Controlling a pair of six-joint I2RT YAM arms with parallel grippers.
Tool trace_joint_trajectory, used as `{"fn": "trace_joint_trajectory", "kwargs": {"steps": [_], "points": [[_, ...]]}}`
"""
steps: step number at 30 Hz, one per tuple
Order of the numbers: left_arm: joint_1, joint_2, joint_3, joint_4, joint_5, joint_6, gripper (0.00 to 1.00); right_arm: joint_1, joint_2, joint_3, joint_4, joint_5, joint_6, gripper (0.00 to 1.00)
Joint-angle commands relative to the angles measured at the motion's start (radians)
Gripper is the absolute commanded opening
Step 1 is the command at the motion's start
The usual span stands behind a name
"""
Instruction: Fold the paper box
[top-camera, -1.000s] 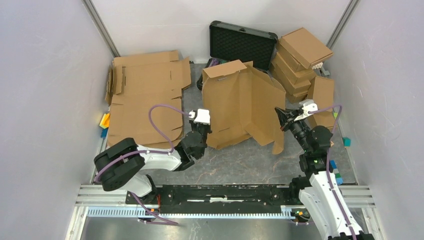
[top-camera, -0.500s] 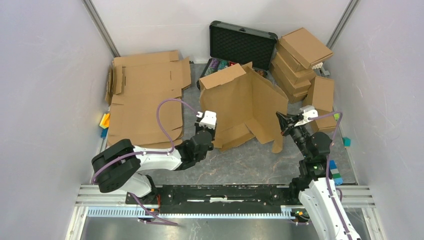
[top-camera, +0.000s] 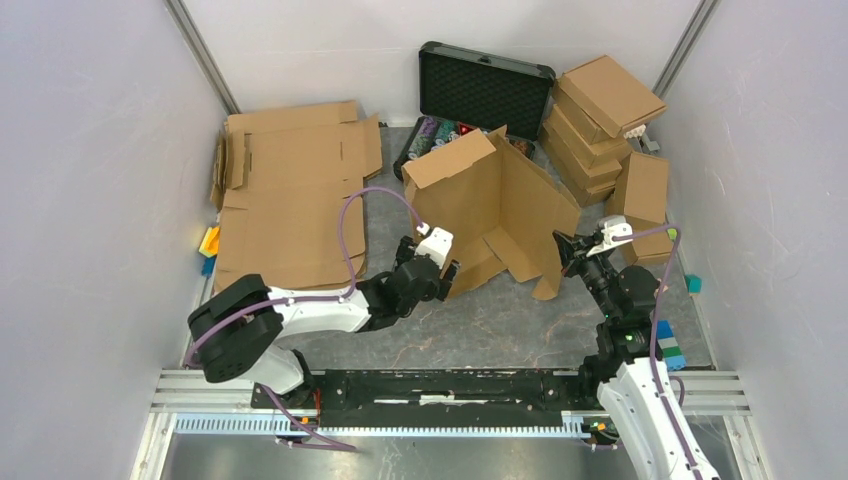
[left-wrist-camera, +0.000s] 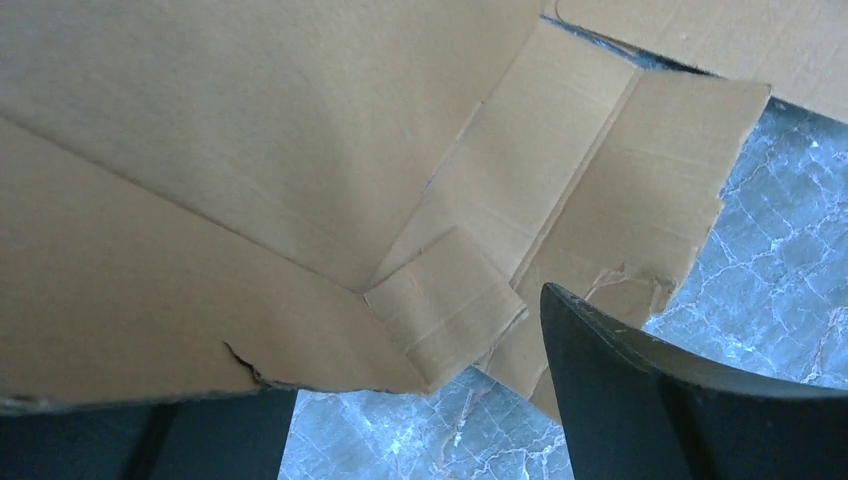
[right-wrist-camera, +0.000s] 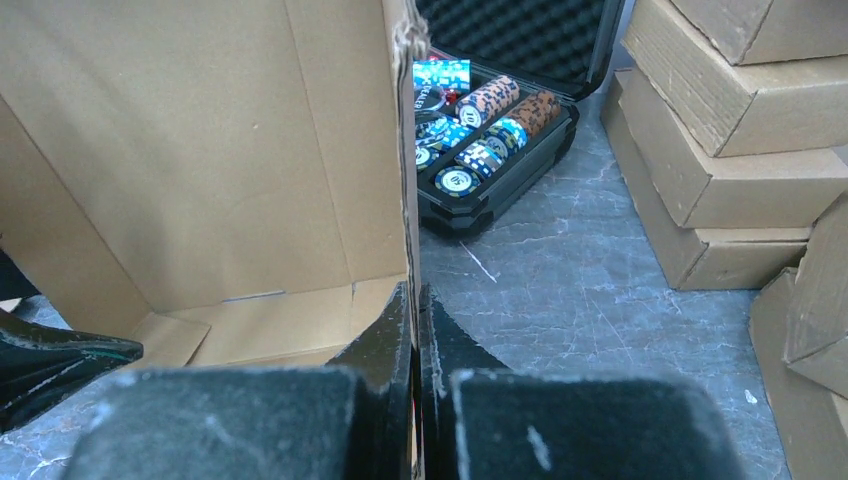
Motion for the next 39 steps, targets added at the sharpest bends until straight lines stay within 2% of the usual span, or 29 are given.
{"fn": "trace_joint_trajectory", "kwargs": {"steps": [1, 3, 19, 25, 34, 39], "points": [[0.003, 0.042, 0.074, -0.069, 0.115, -0.049, 0.93, 0.007, -0.007, -0.026, -0.093, 0.001, 0.013, 0.0], [0.003, 0.064, 0.087, -0.075, 0.152, -0.041, 1.0, 0.008, -0.005, -0.024, -0.096, -0.002, 0.01, 0.0], [-0.046, 0.179, 0.132, -0.098, 0.099, 0.065, 1.0, 0.007, 0.011, -0.009, -0.128, -0.005, -0.009, 0.0], [-0.046, 0.144, 0.112, -0.083, 0.147, 0.067, 1.0, 0.007, 0.021, 0.021, -0.157, -0.005, -0.03, 0.0], [-0.026, 0.083, 0.079, -0.097, 0.146, 0.041, 1.0, 0.007, 0.033, 0.041, -0.183, -0.004, -0.044, 0.0], [0.006, 0.122, 0.111, -0.132, 0.127, 0.04, 1.0, 0.007, 0.035, 0.047, -0.187, 0.001, -0.045, 0.0]]}}
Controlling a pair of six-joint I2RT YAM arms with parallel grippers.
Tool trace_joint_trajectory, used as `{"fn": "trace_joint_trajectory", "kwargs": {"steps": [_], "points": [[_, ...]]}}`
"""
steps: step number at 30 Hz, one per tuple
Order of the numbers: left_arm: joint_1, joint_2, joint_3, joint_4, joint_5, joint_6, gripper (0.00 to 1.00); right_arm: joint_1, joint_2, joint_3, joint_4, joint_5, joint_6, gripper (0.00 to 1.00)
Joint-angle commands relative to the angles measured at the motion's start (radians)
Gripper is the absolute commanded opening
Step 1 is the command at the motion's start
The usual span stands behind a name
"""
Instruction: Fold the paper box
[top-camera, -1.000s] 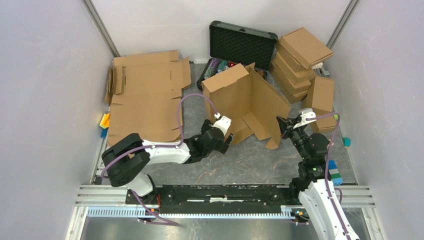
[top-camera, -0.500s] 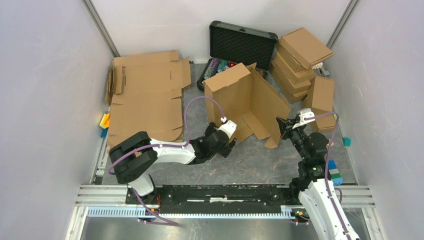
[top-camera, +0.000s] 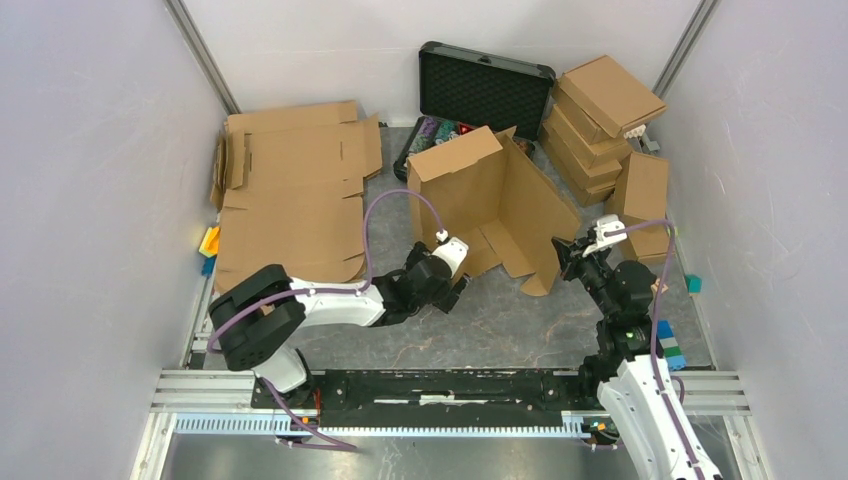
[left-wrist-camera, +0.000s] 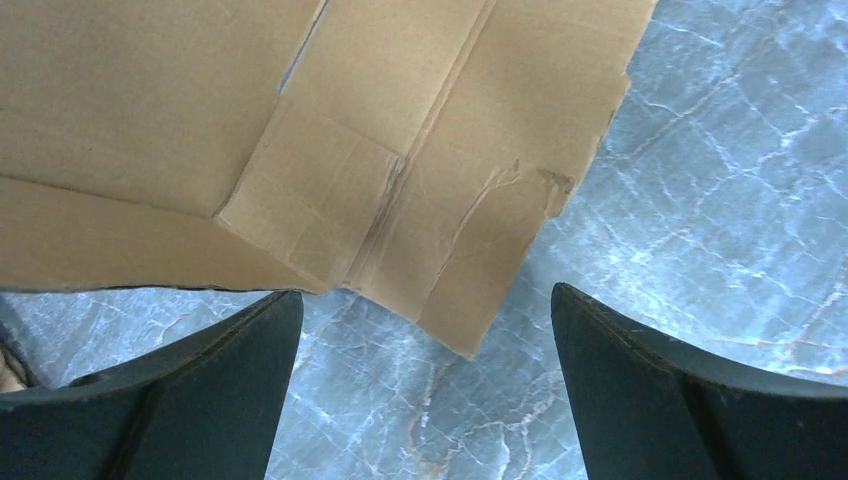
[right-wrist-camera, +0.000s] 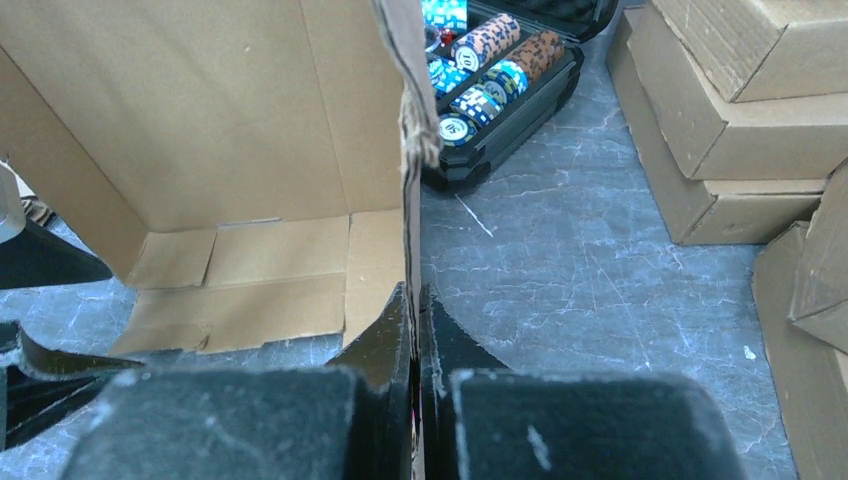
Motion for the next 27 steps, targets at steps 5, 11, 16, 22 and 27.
{"fn": "trace_joint_trajectory", "kwargs": {"steps": [5, 11, 16, 22, 27], "points": [[0.02, 0.054, 0.056, -0.016, -0.058, 0.042, 1.0, 0.007, 0.029, 0.048, -0.089, -0.002, -0.01, 0.0], [0.036, 0.114, 0.1, -0.036, -0.111, 0.049, 1.0, 0.007, 0.057, 0.112, -0.147, -0.025, -0.03, 0.0], [0.125, 0.119, 0.123, -0.059, -0.072, -0.011, 0.96, 0.006, 0.074, 0.143, -0.21, -0.028, -0.05, 0.0], [0.183, 0.106, 0.126, -0.035, -0.026, -0.026, 0.94, 0.007, 0.087, 0.14, -0.215, -0.041, -0.052, 0.0], [0.242, 0.086, 0.112, -0.007, 0.05, -0.068, 0.96, 0.007, 0.087, 0.136, -0.216, -0.044, -0.052, 0.0]]}}
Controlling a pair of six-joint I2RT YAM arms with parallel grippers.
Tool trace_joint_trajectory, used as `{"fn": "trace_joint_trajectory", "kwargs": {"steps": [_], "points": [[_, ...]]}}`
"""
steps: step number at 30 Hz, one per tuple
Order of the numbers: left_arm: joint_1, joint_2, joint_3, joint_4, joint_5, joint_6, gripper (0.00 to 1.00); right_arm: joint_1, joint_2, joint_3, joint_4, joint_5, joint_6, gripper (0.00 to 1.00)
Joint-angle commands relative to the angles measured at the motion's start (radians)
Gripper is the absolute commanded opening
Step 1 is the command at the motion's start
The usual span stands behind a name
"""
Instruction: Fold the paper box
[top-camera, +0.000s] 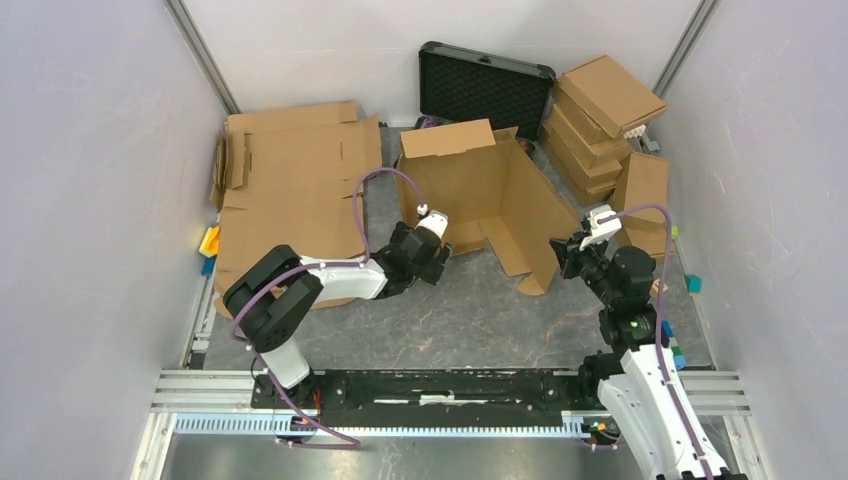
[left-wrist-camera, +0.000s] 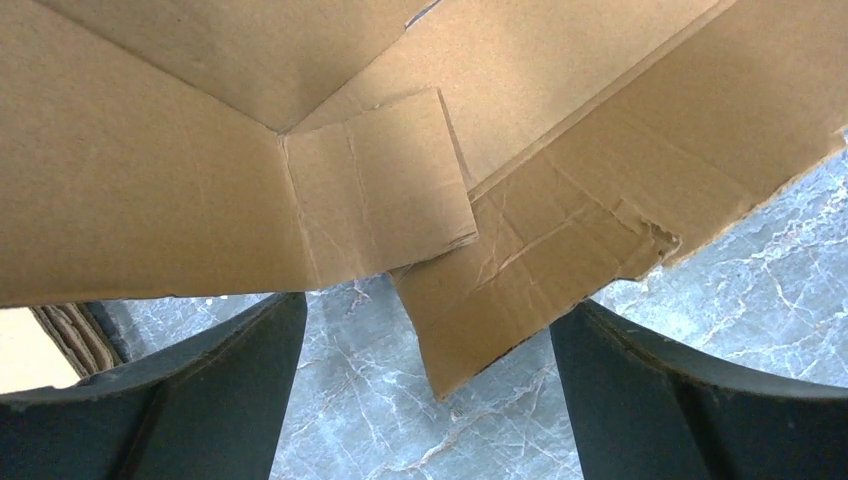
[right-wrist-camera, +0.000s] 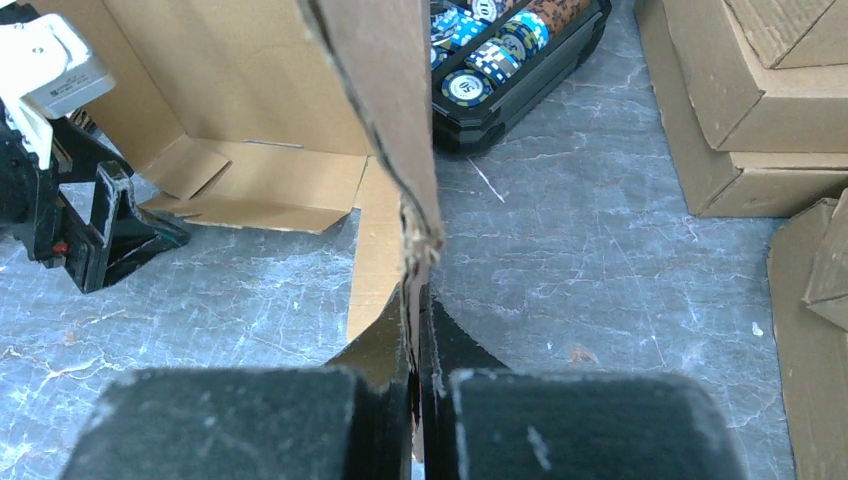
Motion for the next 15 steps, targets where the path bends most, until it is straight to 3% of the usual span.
{"fn": "trace_joint_trajectory", "kwargs": {"steps": [1, 15], "points": [[0.056, -0.038, 0.011, 0.058, 0.101, -0.077, 0.97, 0.005, 0.009, 0.024, -0.05, -0.019, -0.011, 0.0], [0.175, -0.038, 0.003, 0.143, 0.162, -0.138, 1.0, 0.005, 0.013, 0.043, -0.085, -0.033, -0.017, 0.0]]}}
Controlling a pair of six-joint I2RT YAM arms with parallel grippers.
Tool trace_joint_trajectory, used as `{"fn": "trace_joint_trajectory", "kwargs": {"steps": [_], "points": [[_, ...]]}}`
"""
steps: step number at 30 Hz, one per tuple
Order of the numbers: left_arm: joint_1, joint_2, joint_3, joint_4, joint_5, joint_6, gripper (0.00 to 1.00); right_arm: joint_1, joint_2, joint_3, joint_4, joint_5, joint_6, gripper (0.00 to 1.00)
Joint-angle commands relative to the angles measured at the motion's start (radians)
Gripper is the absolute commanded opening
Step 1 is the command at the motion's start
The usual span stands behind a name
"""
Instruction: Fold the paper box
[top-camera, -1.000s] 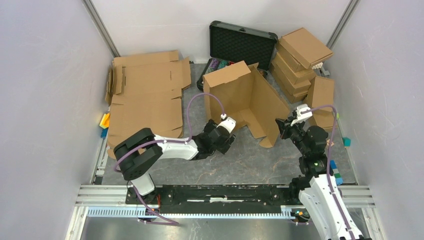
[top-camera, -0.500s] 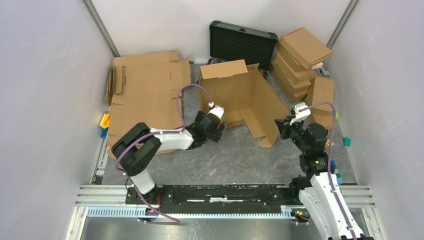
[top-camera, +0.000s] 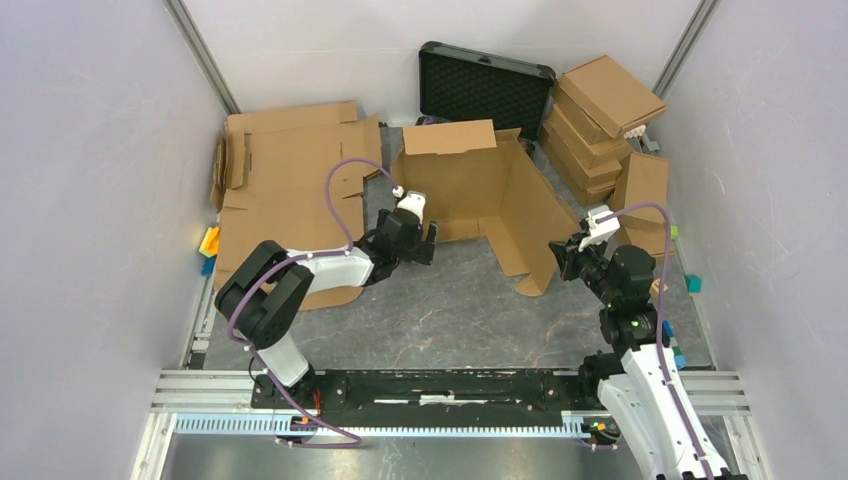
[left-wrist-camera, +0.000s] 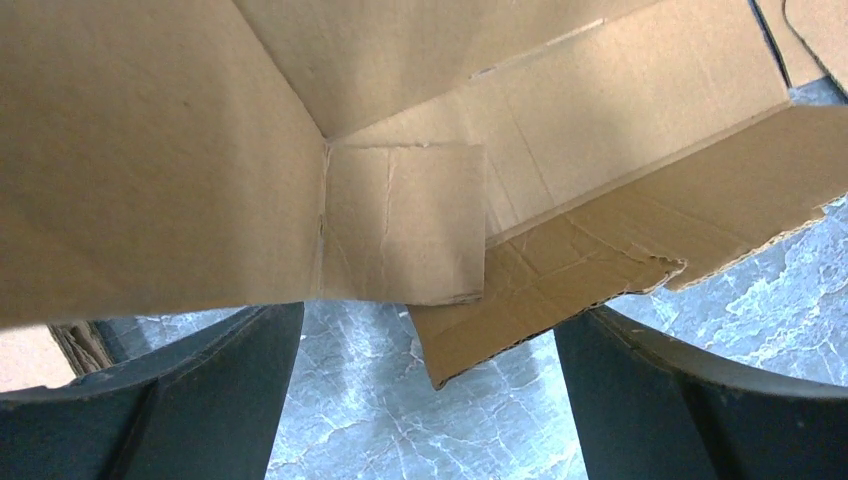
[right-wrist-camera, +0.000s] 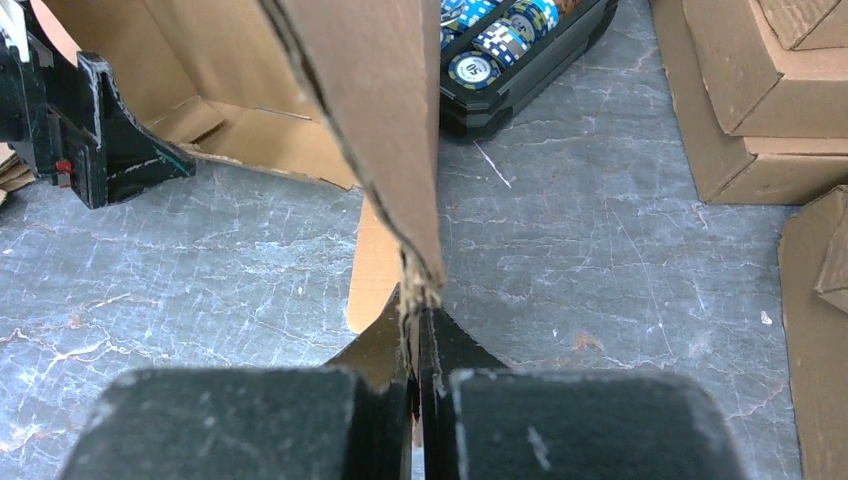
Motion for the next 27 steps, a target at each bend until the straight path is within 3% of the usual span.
{"fn": "trace_joint_trajectory", "kwargs": {"steps": [1, 14, 27], "points": [[0.028, -0.024, 0.002, 0.071, 0.019, -0.06, 1.0, 0.006, 0.013, 0.03, -0.04, -0.021, -0.009, 0.0], [0.089, -0.012, 0.004, 0.104, 0.054, -0.146, 1.0, 0.005, 0.018, 0.033, -0.046, -0.029, -0.009, 0.0], [0.088, -0.222, -0.106, -0.004, 0.14, -0.118, 1.0, 0.005, 0.034, 0.025, -0.033, -0.004, 0.008, 0.0]]}}
